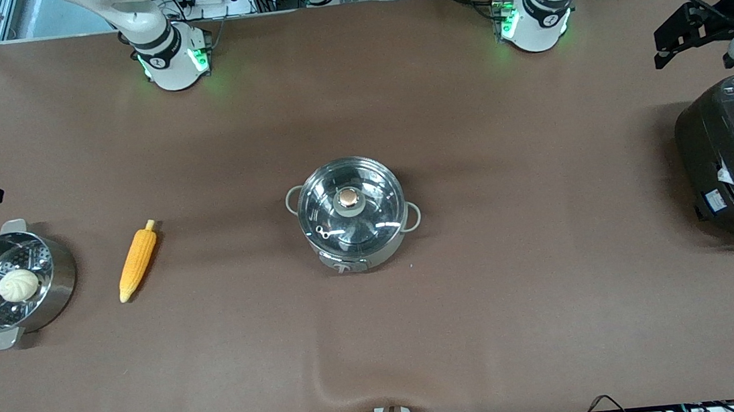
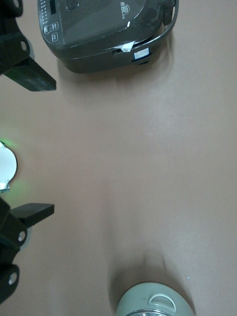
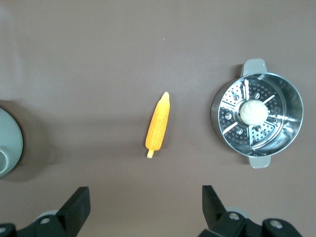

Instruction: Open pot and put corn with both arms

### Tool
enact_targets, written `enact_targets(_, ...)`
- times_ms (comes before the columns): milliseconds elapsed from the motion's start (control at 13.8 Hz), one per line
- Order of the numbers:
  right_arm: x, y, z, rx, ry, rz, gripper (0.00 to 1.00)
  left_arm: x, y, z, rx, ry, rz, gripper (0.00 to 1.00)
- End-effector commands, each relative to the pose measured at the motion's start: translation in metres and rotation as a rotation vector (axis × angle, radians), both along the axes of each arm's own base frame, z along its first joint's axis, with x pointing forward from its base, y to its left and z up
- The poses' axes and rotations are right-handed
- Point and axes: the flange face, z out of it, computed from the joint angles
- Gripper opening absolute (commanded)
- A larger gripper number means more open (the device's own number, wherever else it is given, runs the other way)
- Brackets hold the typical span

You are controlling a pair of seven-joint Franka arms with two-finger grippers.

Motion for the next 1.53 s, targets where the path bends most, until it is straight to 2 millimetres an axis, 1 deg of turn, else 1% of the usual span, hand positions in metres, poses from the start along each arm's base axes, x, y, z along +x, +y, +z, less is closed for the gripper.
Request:
enact_targets(0,-0.007,-0.001,-0.002,-0.004,-0.005,0.007,1.0,0.008,-0.005,-0.006,-0.022,0.02,-0.025,1.0)
enact_targets(73,-0.009,-0.001,0.0,-0.003,-0.003,0.007,1.0,0.01,-0.009,-0.01,-0.024,0.026,-0.03,1.0)
enact_targets(145,-0.011,0.0,-0.004,-0.002,0.001,0.01,1.0,0.016,-0.017,-0.022,-0.026,0.048,-0.041,1.0)
enact_targets(218,-0.013,0.0,-0.007,-0.003,-0.005,0.01,1.0,0.022,-0.03,-0.034,-0.04,0.07,-0.038,1.0)
enact_targets(364,-0.015,0.0,-0.01,-0.002,-0.005,0.008,1.0,0.032,-0.058,-0.049,-0.06,0.07,-0.019,1.0)
enact_targets(436,-0.014,0.0,-0.019,-0.002,-0.002,0.009,1.0,0.037,-0.077,-0.056,-0.071,0.057,-0.007,1.0)
enact_targets(509,-0.014,0.001,-0.033,-0.002,-0.021,0.01,1.0,0.044,-0.099,-0.068,-0.088,0.055,0.021,1.0)
enact_targets(727,-0.017,-0.001,-0.104,-0.003,-0.042,0.004,1.0,0.059,-0.167,-0.108,-0.118,0.031,0.085,1.0)
enact_targets(800,-0.018,-0.006,-0.133,-0.002,-0.04,-0.009,1.0,0.06,-0.191,-0.119,-0.125,0.02,0.092,1.0)
enact_targets(873,-0.024,-0.01,-0.163,0.0,-0.046,-0.031,1.0,0.063,-0.214,-0.132,-0.138,0.006,0.109,1.0)
enact_targets(945,-0.031,-0.014,-0.185,0.016,-0.034,-0.105,1.0,0.062,-0.241,-0.147,-0.143,-0.006,0.122,1.0)
enact_targets(1018,-0.032,-0.008,-0.197,0.02,-0.008,-0.191,1.0,0.059,-0.271,-0.163,-0.12,-0.03,0.112,1.0)
enact_targets(1091,-0.03,-0.001,-0.214,0.02,0.017,-0.236,1.0,0.057,-0.297,-0.181,-0.079,-0.052,0.109,1.0)
enact_targets(1164,-0.027,0.004,-0.232,0.008,0.047,-0.243,1.0,0.054,-0.326,-0.196,-0.056,-0.079,0.132,1.0)
enact_targets(1236,-0.024,0.001,-0.255,-0.001,0.071,-0.244,1.0,0.051,-0.353,-0.212,-0.05,-0.107,0.162,1.0)
enact_targets(1309,-0.023,-0.006,-0.285,-0.004,0.099,-0.248,1.0,0.046,-0.376,-0.226,-0.053,-0.136,0.177,1.0)
enact_targets(1455,-0.021,-0.009,-0.346,-0.01,0.151,-0.263,1.0,0.032,-0.415,-0.24,-0.097,-0.188,0.201,1.0)
